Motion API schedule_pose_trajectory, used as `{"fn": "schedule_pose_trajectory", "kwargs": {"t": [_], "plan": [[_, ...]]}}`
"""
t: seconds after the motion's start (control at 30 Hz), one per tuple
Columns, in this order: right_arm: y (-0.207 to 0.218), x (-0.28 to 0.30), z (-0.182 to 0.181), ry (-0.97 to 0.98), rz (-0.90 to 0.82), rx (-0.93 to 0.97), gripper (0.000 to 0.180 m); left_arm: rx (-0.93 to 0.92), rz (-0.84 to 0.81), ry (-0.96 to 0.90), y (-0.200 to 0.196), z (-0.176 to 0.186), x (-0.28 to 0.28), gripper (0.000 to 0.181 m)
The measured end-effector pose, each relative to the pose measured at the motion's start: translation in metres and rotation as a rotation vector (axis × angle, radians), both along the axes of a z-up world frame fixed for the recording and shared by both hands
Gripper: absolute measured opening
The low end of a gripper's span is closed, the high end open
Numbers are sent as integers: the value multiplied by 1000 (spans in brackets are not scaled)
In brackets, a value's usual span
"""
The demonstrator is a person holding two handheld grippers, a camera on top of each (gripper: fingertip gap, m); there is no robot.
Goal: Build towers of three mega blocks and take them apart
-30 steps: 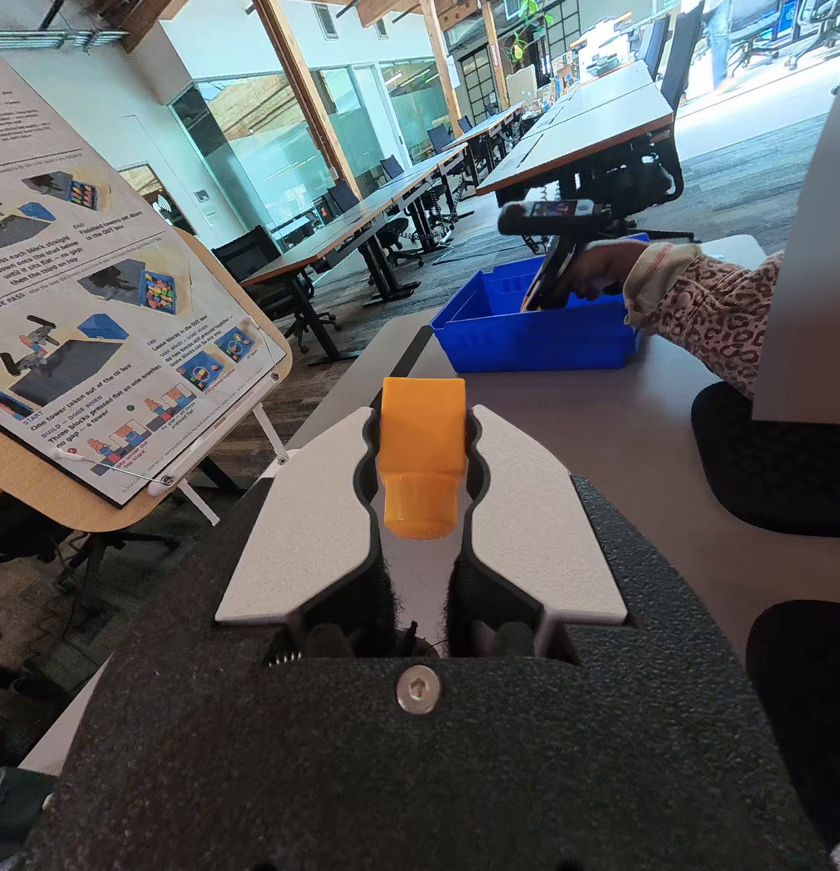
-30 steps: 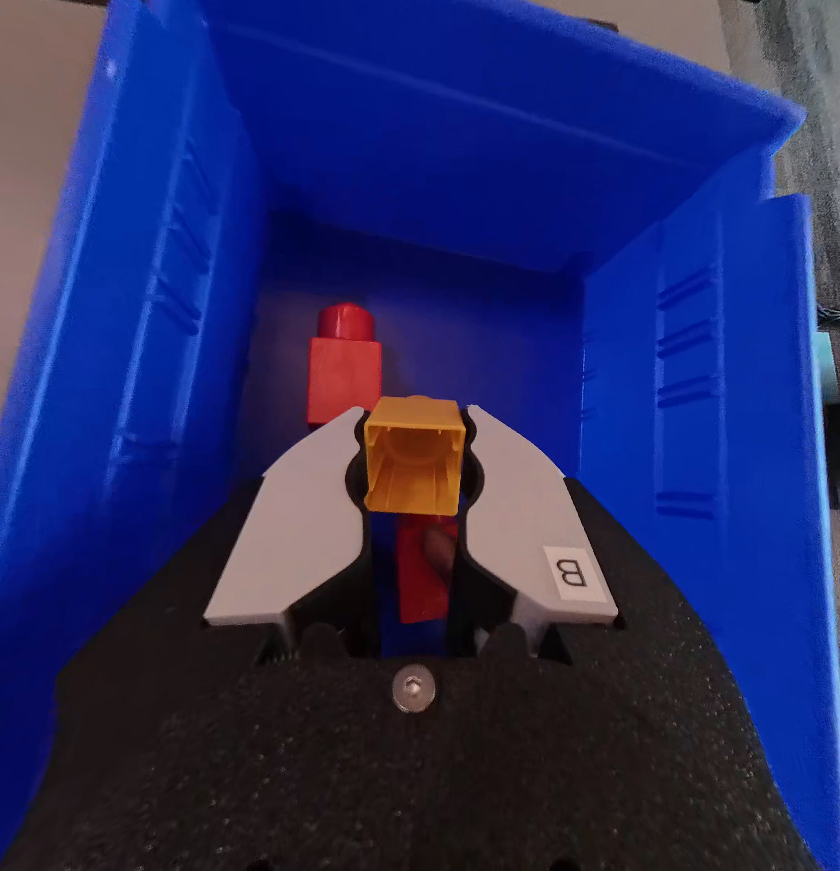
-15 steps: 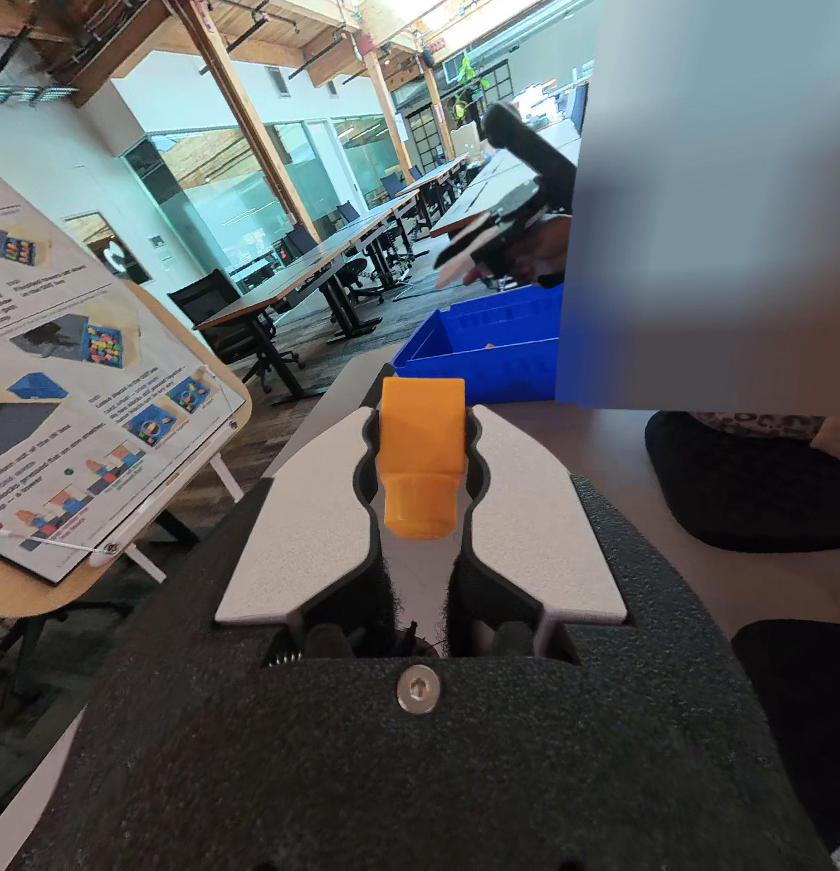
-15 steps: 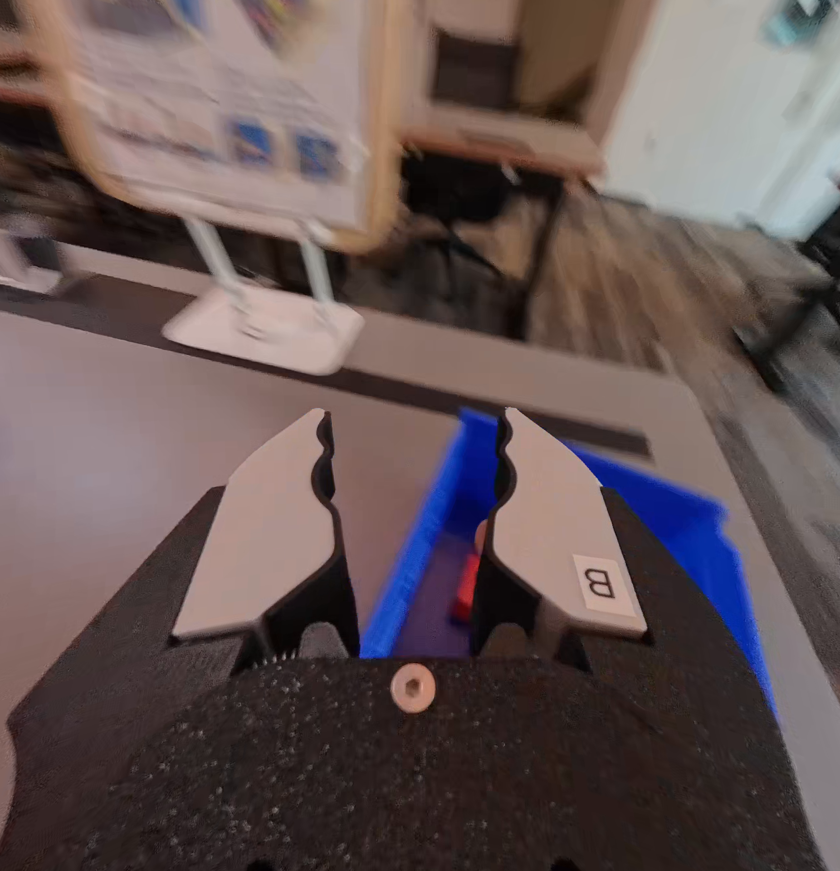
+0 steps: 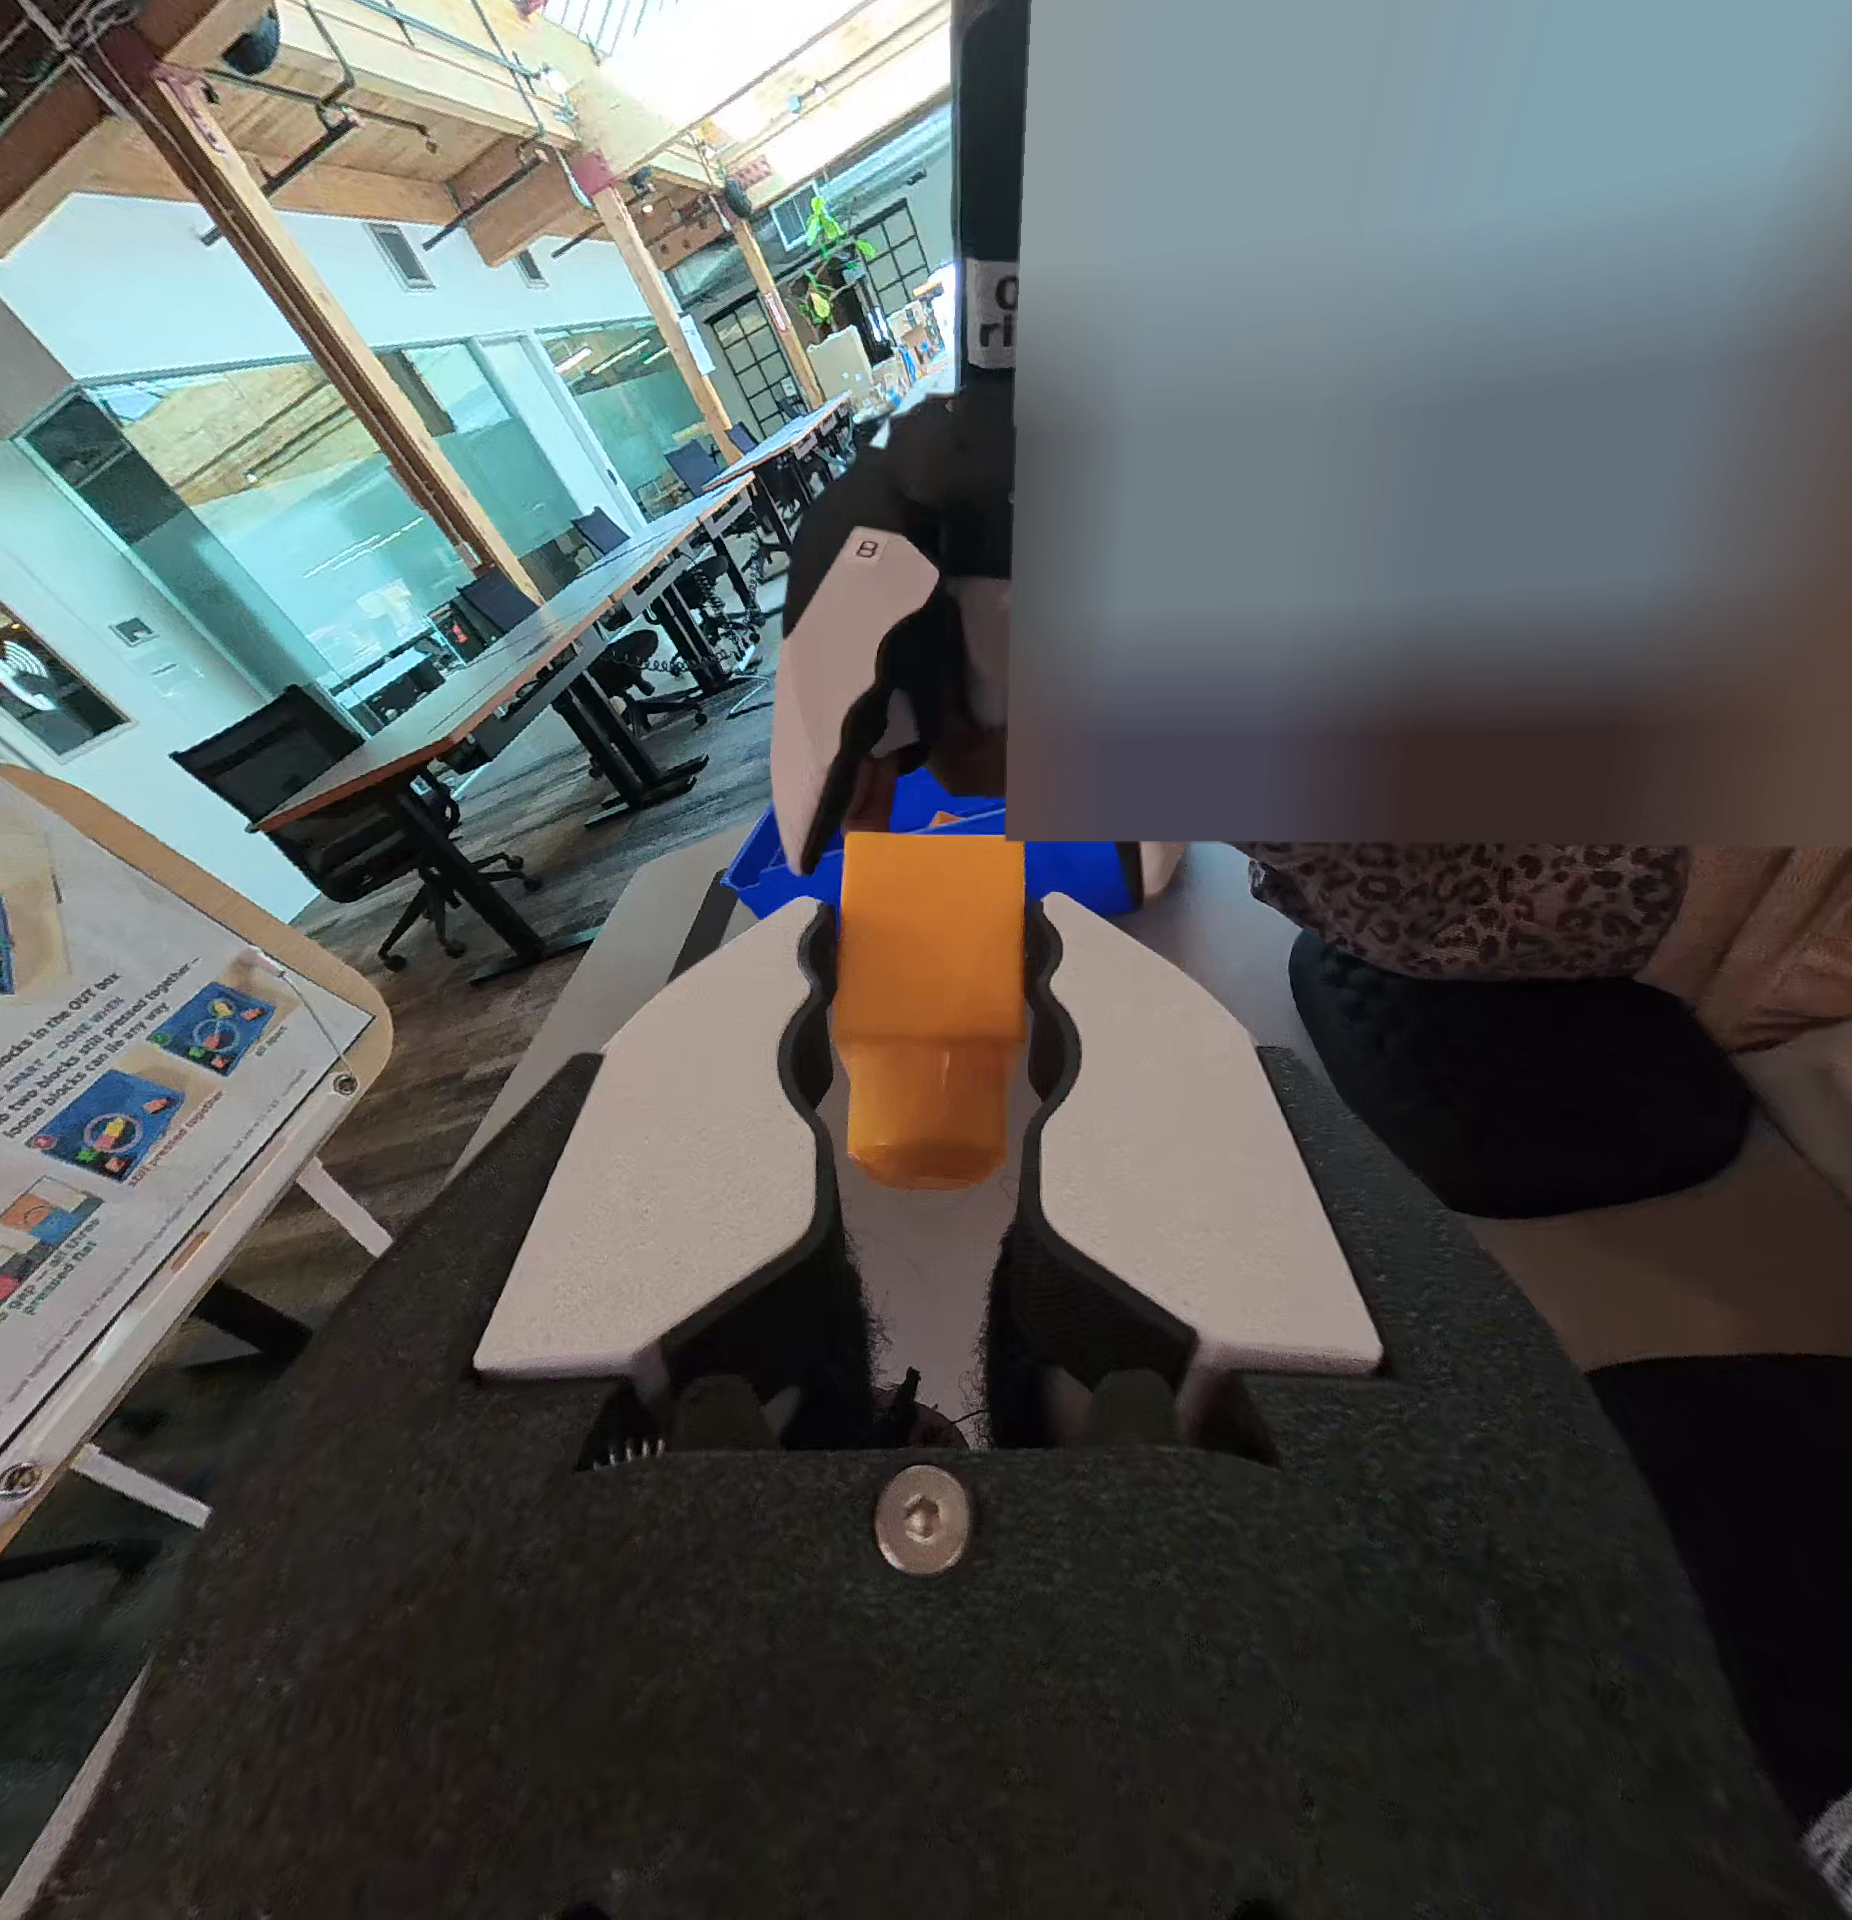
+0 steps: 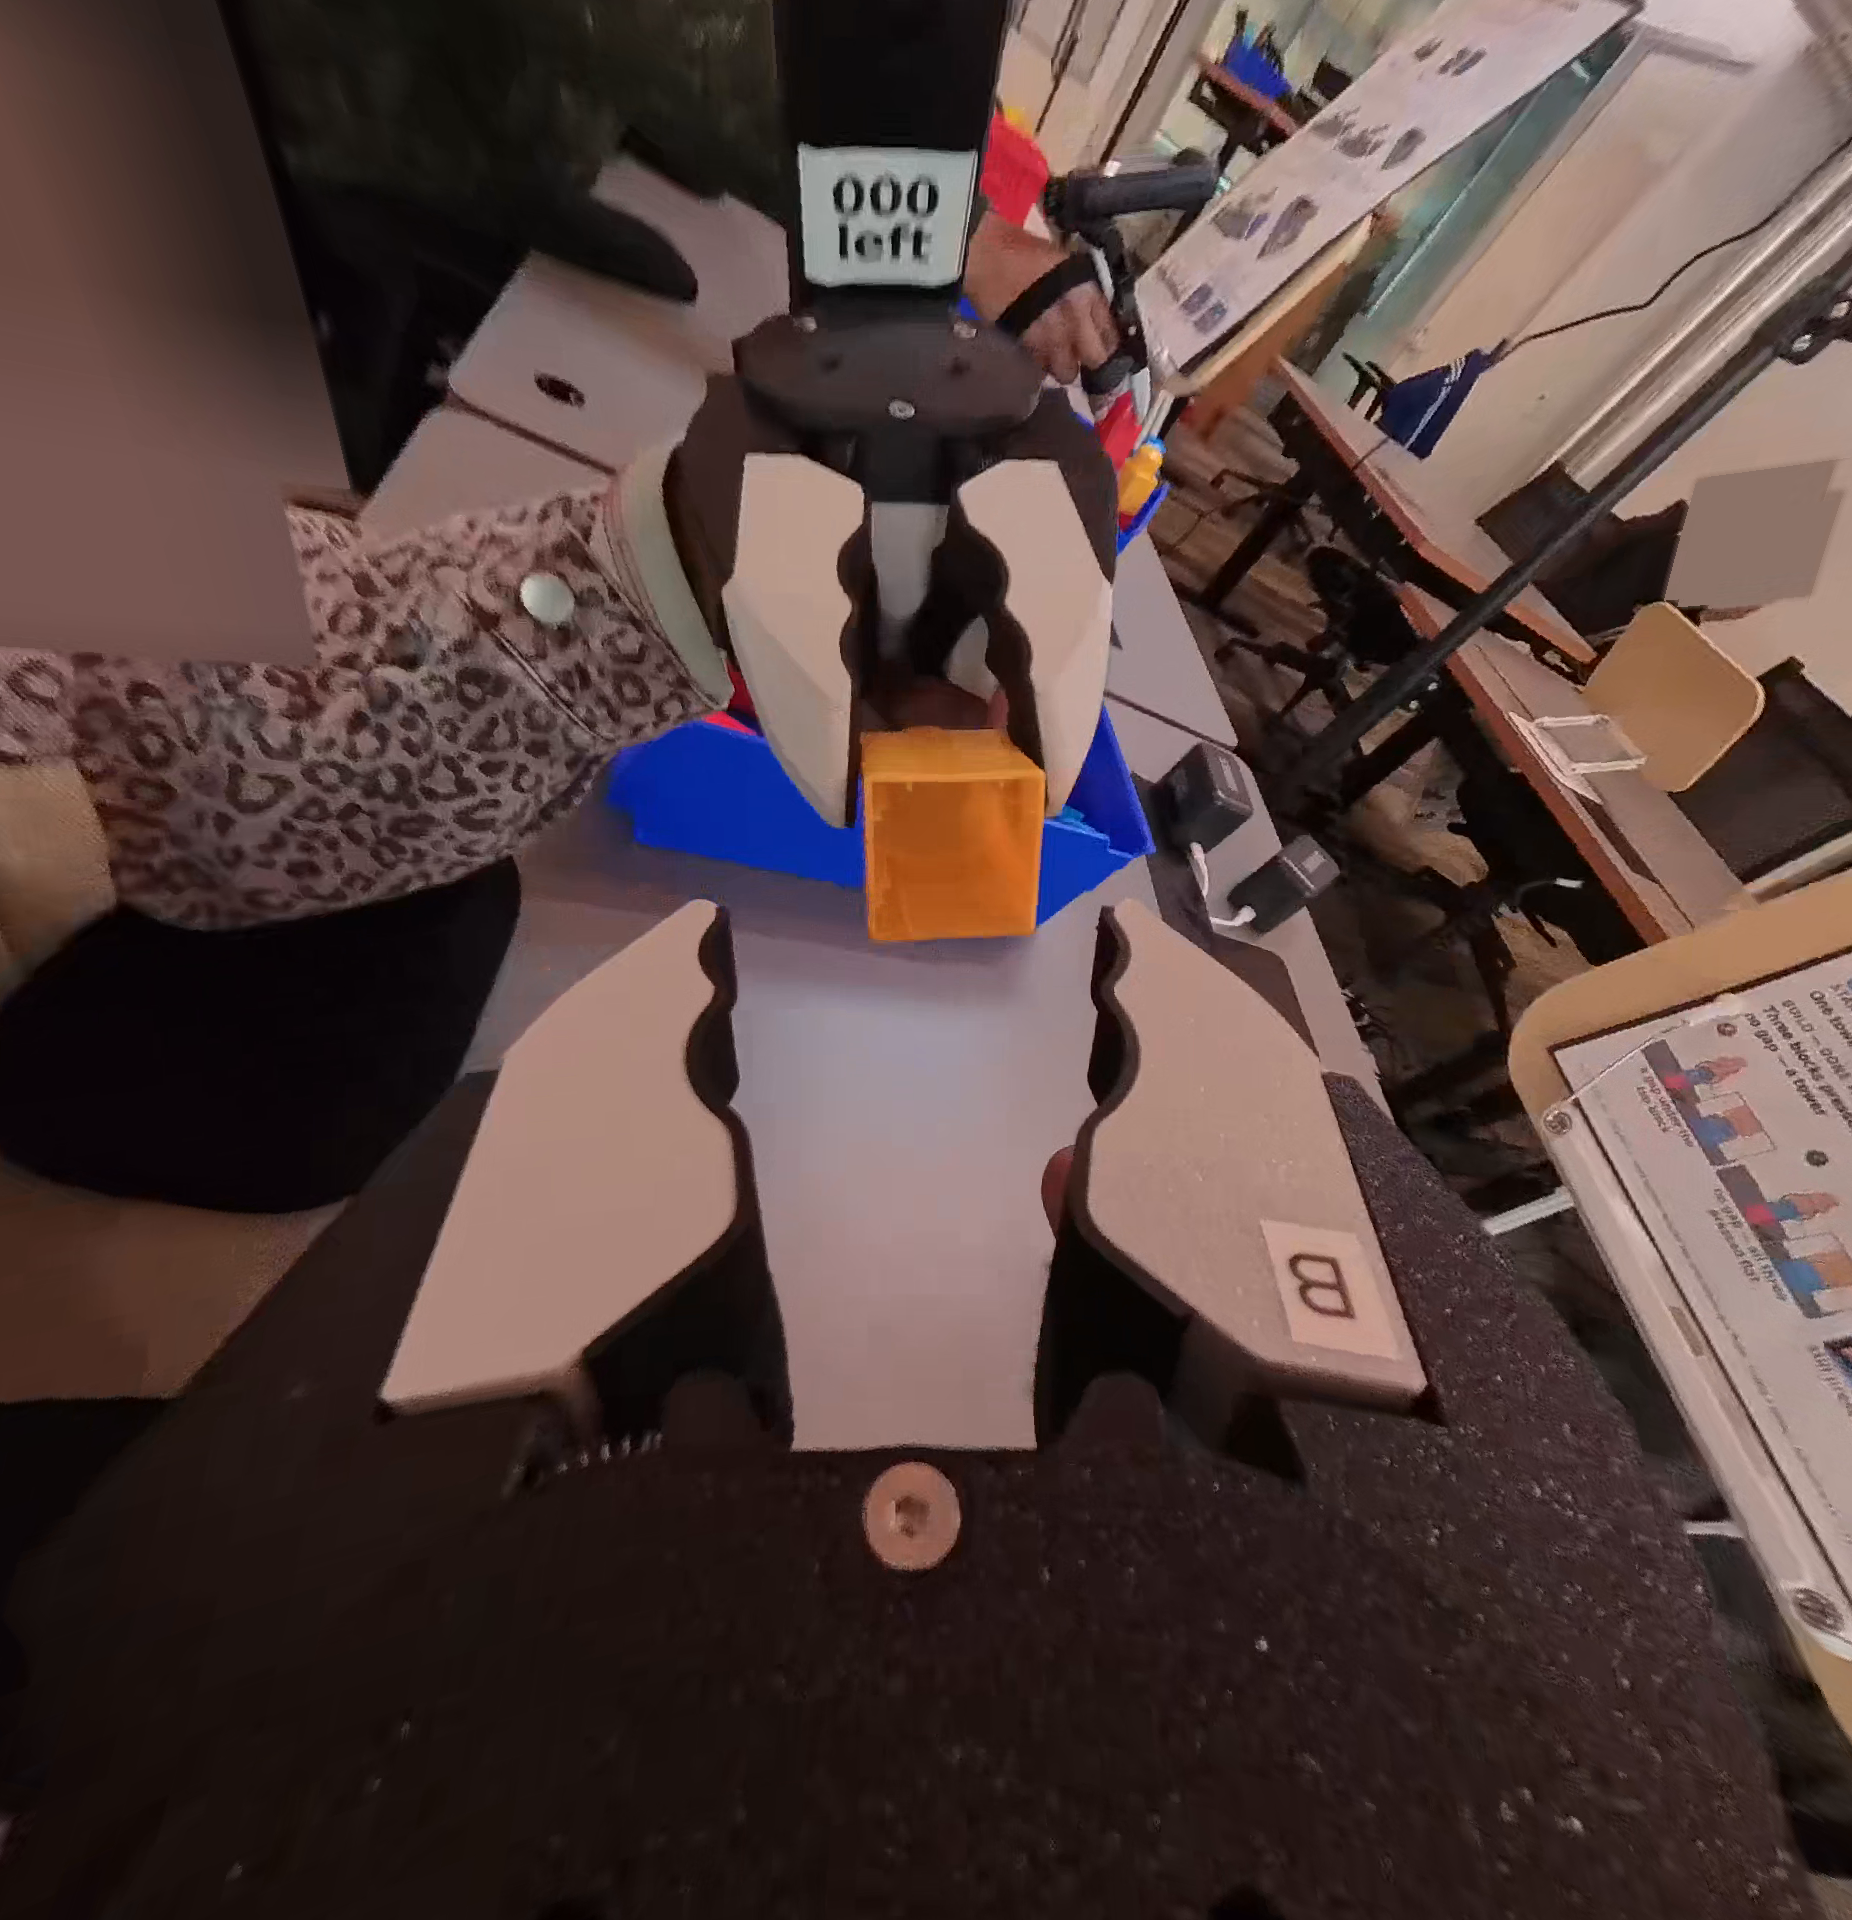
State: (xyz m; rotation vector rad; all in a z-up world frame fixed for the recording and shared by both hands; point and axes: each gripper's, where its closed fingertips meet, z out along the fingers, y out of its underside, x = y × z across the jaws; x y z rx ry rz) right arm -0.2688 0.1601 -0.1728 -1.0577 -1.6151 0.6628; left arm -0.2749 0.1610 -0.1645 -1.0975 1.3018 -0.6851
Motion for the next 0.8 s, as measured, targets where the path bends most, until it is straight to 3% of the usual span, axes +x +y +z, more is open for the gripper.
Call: {"fn": "schedule_pose_trajectory", "kwargs": {"t": [0.27,0.37,0.47,0.63,0.73,0.8], "plan": [[1,-15,-2,8,-4,39,35,-29,-34,24,-4,-5,5,34],[2,-15,-1,12,-9,41,34,-20,-26,7,-3,-2,4,35],[17,-4,2,18,-90,65,34,-74,0,1,0,0,0,48],[88,81,7,49,-514,34,34,-20,204,-24,22,7,-27,52],[134,184,-6,71,-917,-67,34,-9,359,-74,38,16,-53,47],[152,263,-33,65,-1193,-170,34,-8,456,-96,46,19,-72,47]]}}
